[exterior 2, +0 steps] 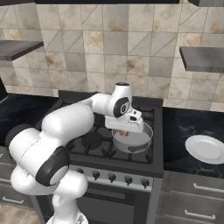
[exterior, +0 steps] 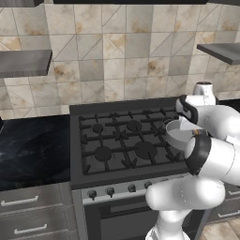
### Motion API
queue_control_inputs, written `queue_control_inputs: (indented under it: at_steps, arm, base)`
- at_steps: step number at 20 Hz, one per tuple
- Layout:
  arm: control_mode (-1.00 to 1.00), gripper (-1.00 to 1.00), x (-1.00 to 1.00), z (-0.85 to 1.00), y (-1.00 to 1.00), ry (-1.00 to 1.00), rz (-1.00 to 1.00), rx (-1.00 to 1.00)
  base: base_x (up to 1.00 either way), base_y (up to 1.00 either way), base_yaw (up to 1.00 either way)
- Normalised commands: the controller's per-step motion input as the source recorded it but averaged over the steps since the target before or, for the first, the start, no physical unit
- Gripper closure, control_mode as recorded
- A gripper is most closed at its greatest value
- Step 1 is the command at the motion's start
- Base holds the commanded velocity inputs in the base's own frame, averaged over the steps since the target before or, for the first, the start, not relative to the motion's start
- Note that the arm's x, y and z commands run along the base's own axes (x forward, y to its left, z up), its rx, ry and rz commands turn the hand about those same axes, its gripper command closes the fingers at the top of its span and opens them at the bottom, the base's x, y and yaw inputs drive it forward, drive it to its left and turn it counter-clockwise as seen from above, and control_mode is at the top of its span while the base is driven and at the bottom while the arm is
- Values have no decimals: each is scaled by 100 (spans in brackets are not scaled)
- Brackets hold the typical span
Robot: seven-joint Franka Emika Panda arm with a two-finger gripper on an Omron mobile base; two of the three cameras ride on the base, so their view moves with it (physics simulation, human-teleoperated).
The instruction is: Retrieve the frozen meat and place it in the pot on a burner. Then turn the burner on.
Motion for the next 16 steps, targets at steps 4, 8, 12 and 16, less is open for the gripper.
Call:
queue_control_inputs:
  at_steps: [4, 8, 12, 16]
  arm:
    - [-100, 100, 0, -21, 0, -2, 0, 0]
    - [-100, 100, 0, -4, 0, -5, 0, 0]
    - [-100, 100, 17, -6, 0, -3, 0, 0]
    - [-100, 100, 21, -5, 0, -2, 0, 0]
  base:
    - [0, 0, 0]
    - [0, 0, 0]
    - [0, 0, 0]
    - [0, 0, 0]
